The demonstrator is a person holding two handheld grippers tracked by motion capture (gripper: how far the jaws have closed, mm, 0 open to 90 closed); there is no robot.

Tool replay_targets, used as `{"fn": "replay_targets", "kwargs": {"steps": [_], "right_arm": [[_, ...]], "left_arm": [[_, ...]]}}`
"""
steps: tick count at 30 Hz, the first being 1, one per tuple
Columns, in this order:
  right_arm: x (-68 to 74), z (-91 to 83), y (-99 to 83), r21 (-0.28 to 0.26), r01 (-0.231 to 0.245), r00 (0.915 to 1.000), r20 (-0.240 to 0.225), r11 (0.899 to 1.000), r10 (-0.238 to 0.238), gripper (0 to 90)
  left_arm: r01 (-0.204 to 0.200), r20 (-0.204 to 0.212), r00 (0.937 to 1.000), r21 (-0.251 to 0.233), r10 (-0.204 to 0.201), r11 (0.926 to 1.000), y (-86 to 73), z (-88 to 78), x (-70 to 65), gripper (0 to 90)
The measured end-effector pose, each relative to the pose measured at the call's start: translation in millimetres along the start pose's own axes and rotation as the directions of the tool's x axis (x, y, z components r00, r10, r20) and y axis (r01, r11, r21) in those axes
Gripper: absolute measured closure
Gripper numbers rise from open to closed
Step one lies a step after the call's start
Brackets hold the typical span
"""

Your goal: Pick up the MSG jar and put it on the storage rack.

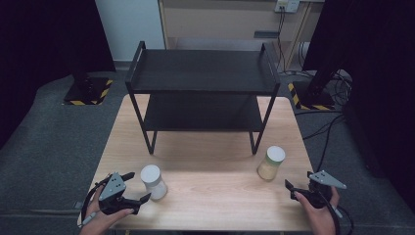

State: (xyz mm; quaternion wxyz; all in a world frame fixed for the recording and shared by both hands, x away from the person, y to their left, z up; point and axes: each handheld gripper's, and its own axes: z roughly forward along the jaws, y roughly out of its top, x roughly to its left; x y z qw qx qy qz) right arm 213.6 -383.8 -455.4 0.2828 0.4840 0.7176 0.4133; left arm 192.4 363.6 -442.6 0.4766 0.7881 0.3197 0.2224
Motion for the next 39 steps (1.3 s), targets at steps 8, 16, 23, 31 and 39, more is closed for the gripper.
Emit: {"fn": "replay_targets", "kwargs": {"steps": [8,16,23,31,39], "right_arm": [[0.7,0.3,0.4,0.002,0.007,1.0000,-0.001,1.000,-0.007,4.7],[0.9,-0.1,0.2,0.005,0.006,1.0000,-0.001,1.000,-0.006,4.7],[2.0,-0.2,0.2,0.007,0.006,1.0000,-0.001,1.000,-0.006,4.9],[2.8,-0.5,-0.1,0.009,0.008,1.0000,0.002,1.000,-0.008,4.9],[2.9,-1.2,-0.5,0.008,0.008,1.0000,0.001,1.000,-0.008,4.9]], "left_arm": [[-0.020,-0.001,0.9998,-0.045,0.020,0.9988,0.2,5.4,-5.8,4.9],[-0.016,0.000,0.9999,-0.090,0.016,0.9958,-0.5,10.6,-10.6,4.8],[0.002,-0.014,0.9999,-0.130,-0.004,0.9915,-2.3,15.3,-14.4,5.3],[0.038,-0.004,0.9992,-0.173,-0.039,0.9841,-6.2,21.1,-13.5,11.2],[0.060,0.007,0.9982,-0.195,-0.059,0.9790,-8.6,22.8,-11.0,32.5]]}}
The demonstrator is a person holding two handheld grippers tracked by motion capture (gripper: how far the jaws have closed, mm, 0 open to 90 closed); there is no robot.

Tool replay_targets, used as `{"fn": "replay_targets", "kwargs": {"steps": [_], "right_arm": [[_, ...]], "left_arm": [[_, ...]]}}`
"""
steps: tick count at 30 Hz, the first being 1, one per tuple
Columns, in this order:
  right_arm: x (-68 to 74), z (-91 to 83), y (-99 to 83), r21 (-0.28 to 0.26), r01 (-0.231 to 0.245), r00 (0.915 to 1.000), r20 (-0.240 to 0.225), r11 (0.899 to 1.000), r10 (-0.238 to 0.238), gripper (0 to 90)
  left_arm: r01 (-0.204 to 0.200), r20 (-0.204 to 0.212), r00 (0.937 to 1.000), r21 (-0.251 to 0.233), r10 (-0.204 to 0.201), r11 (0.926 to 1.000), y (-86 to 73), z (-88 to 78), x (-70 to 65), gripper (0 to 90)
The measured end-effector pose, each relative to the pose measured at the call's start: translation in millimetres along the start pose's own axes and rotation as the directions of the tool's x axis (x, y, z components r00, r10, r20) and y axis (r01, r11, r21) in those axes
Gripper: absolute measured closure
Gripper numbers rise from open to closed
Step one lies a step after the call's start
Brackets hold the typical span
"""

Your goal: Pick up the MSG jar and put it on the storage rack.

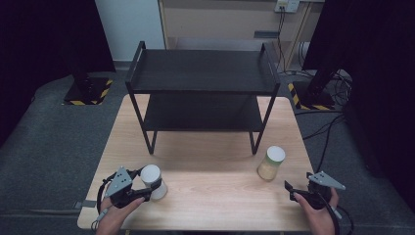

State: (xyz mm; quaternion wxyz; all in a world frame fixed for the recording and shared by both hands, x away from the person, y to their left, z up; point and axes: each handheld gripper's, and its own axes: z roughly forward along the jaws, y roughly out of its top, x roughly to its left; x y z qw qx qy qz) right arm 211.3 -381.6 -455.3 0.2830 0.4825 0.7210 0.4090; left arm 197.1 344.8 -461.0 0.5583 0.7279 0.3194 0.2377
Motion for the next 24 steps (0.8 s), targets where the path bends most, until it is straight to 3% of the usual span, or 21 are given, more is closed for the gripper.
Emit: {"fn": "replay_targets", "kwargs": {"steps": [11,24], "right_arm": [[-0.4,-0.5,-0.1,-0.004,-0.002,1.0000,-0.003,1.000,0.002,5.1],[1.9,1.1,0.8,-0.007,0.005,0.9999,-0.015,1.000,-0.005,5.2]], "left_arm": [[-0.027,-0.006,0.9996,0.014,0.027,0.9995,4.1,-1.9,-3.9,32.8],[-0.024,0.002,0.9997,-0.014,0.024,0.9996,9.1,-10.2,-6.3,32.9]]}}
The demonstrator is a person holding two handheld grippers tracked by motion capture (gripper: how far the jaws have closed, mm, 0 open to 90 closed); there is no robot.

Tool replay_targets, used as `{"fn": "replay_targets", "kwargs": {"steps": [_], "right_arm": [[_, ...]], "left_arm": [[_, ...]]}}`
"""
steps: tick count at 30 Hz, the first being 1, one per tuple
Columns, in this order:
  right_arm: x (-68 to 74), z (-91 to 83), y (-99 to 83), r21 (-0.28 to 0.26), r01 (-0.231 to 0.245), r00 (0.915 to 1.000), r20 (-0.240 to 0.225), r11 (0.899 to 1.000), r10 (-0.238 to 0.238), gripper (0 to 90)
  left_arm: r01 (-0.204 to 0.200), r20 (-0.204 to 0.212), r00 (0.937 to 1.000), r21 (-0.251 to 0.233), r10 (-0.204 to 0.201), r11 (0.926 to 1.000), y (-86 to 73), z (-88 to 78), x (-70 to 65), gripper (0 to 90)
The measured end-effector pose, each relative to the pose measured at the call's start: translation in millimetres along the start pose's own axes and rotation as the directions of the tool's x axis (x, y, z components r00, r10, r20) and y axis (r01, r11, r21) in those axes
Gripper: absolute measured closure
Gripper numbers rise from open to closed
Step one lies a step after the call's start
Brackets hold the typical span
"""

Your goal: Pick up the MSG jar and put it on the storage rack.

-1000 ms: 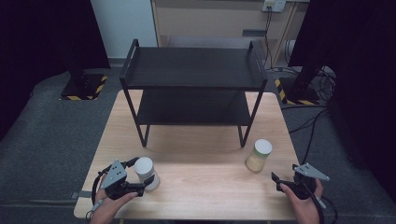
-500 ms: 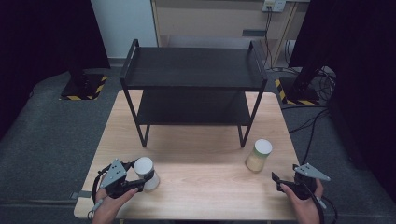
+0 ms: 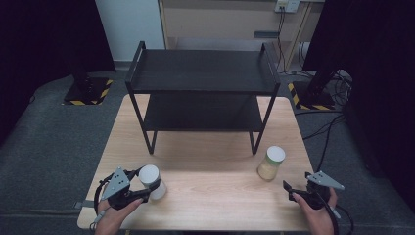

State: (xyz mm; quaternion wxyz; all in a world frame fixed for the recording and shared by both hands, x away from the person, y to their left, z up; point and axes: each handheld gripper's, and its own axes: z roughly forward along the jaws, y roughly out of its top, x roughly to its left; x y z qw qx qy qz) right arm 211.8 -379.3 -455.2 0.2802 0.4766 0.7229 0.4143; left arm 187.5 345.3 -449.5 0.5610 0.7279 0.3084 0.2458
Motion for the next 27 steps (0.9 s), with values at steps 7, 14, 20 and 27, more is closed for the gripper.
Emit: {"fn": "replay_targets", "kwargs": {"steps": [7,14,20,27], "right_arm": [[0.6,0.5,0.0,0.001,0.000,1.0000,-0.006,1.000,0.000,5.2],[0.1,0.3,0.0,0.001,-0.002,1.0000,-0.006,1.000,0.002,5.2],[-0.7,0.3,-0.3,-0.004,-0.005,0.9999,-0.009,1.000,0.005,5.2],[-3.5,1.7,-1.9,-0.008,-0.016,0.9997,-0.016,1.000,0.016,5.0]], "left_arm": [[-0.026,0.007,0.9996,0.014,0.026,0.9996,5.2,-2.2,-3.6,32.9],[-0.032,0.016,0.9994,-0.005,0.032,0.9995,11.4,-8.3,-3.7,32.8],[-0.074,0.020,0.9971,0.026,0.074,0.9969,22.1,-10.0,-7.1,32.9],[-0.083,0.043,0.9957,0.037,0.082,0.9958,28.9,-7.2,-6.6,32.9]]}}
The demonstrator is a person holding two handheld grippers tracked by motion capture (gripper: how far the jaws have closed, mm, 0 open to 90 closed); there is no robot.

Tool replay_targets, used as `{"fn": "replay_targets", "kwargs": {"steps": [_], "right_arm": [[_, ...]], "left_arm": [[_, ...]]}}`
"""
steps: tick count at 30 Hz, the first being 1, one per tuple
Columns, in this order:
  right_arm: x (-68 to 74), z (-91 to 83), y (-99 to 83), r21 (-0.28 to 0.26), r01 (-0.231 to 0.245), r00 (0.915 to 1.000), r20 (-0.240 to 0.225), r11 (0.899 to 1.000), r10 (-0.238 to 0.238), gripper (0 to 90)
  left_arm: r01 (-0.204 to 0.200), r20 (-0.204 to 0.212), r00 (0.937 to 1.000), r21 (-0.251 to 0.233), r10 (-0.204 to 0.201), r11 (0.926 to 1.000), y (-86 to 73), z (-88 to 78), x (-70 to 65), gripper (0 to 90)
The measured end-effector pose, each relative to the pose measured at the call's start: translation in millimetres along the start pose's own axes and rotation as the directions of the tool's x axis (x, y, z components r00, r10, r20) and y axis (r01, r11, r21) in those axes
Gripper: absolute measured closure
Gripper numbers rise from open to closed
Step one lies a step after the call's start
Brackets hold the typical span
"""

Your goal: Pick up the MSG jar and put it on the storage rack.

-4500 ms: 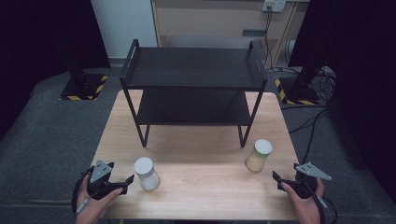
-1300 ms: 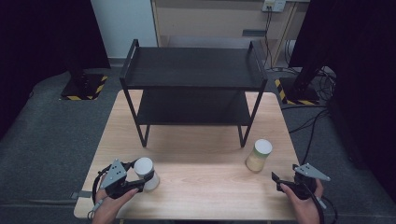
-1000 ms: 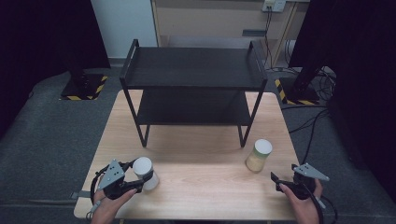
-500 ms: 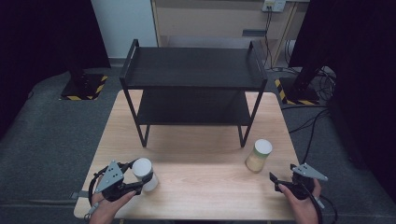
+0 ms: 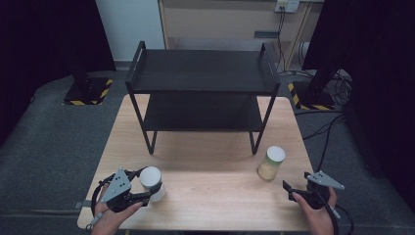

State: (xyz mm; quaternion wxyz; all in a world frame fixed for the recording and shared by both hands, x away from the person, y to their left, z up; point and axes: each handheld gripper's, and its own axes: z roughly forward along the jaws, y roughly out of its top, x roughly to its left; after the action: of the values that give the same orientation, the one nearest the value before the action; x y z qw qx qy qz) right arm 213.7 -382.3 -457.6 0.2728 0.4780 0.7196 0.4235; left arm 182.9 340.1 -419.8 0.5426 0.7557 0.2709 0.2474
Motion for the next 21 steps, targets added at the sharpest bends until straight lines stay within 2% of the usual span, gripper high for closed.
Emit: {"fn": "replay_targets", "kwargs": {"steps": [6,11,14,17,21], "right_arm": [[-1.6,1.6,0.5,0.006,-0.007,1.0000,-0.006,1.000,0.007,5.0],[0.3,0.9,0.9,0.004,-0.004,1.0000,-0.005,1.000,0.004,5.0],[0.9,0.8,1.1,0.006,0.000,1.0000,-0.009,1.000,0.000,5.0],[1.9,1.2,1.1,0.006,0.001,1.0000,-0.007,1.000,-0.001,5.0],[2.2,0.7,0.9,0.005,0.001,1.0000,-0.004,1.000,-0.001,5.0]], "left_arm": [[0.011,0.021,0.9997,-0.005,-0.011,0.9999,5.9,1.8,3.6,32.9],[0.017,0.022,0.9996,-0.008,-0.017,0.9998,10.0,1.2,4.3,32.9],[0.013,0.024,0.9996,-0.003,-0.013,0.9999,14.2,0.8,4.3,32.9],[-0.009,0.015,0.9998,0.008,0.009,0.9999,19.8,-0.6,0.4,32.9],[-0.004,0.035,0.9994,-0.013,0.004,0.9999,24.1,-2.9,2.2,32.9]]}}
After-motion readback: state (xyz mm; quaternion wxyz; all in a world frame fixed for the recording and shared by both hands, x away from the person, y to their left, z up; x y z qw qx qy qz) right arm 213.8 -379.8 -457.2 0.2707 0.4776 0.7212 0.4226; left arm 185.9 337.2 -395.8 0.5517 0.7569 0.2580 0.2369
